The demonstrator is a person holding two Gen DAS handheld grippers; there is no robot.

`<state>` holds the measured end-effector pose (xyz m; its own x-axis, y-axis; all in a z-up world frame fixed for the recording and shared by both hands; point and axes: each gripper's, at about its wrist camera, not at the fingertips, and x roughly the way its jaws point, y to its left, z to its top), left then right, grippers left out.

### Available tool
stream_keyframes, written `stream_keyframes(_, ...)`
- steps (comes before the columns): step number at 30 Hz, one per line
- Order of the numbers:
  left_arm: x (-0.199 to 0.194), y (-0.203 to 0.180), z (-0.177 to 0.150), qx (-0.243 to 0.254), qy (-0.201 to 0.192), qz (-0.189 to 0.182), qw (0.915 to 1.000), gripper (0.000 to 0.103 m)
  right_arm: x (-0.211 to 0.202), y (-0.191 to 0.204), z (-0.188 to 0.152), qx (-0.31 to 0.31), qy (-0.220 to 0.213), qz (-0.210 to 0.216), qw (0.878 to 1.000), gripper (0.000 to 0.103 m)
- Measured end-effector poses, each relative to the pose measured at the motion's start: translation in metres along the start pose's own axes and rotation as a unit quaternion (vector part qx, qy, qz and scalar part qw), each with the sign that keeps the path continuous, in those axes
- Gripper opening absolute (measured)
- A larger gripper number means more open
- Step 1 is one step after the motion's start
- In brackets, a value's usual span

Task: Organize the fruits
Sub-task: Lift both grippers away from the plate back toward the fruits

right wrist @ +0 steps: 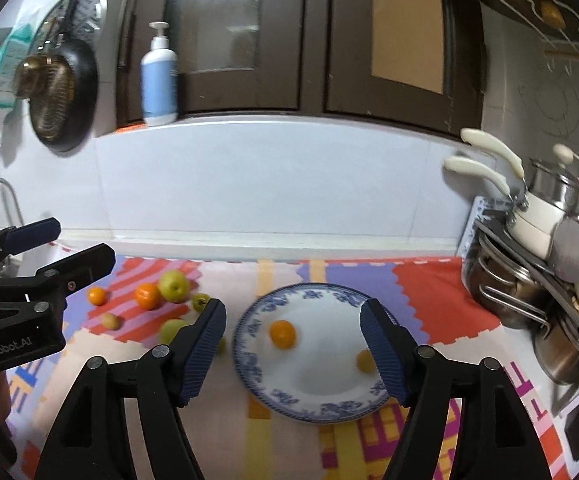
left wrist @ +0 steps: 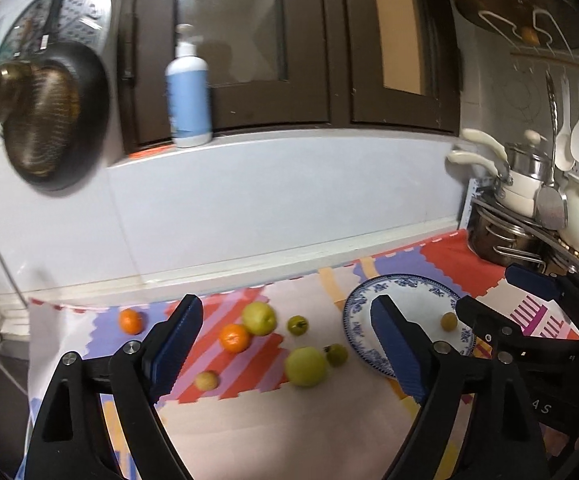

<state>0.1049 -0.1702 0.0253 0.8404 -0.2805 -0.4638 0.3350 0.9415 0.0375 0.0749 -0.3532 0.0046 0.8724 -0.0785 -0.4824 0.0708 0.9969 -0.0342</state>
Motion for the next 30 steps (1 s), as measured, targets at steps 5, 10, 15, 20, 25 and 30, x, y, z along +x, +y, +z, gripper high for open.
stream_keyframes(5, -0.022, 0.020, -0.007, -0.013, -0.006, 0.018, 0.9997, 0.088, -0.015, 0.021, 0.001, -0.010, -0.012, 0.011, 1.000, 0.071)
stream_keyframes(10, -0.044, 0.036, -0.010, -0.016, -0.019, 0.032, 0.9992, 0.089, -0.028, 0.038, 0.002, -0.010, -0.025, 0.018, 0.999, 0.071)
stream_keyframes(15, -0.061, 0.049, -0.012, -0.014, -0.030, 0.044, 0.9985, 0.091, -0.037, 0.053, 0.004, -0.008, -0.035, 0.026, 0.999, 0.071)
stream_keyframes(20, -0.075, 0.063, -0.020, -0.011, -0.042, 0.058, 0.9974, 0.093, -0.042, 0.066, 0.004, -0.007, -0.044, 0.031, 0.999, 0.071)
stream_keyframes(25, -0.077, 0.075, -0.029, -0.010, -0.043, 0.065, 0.9969, 0.093, -0.041, 0.079, 0.000, -0.005, -0.044, 0.038, 0.998, 0.071)
stream_keyframes(30, -0.067, 0.085, -0.039, -0.009, -0.030, 0.062, 0.9976, 0.093, -0.033, 0.091, -0.006, -0.012, -0.034, 0.044, 0.998, 0.071)
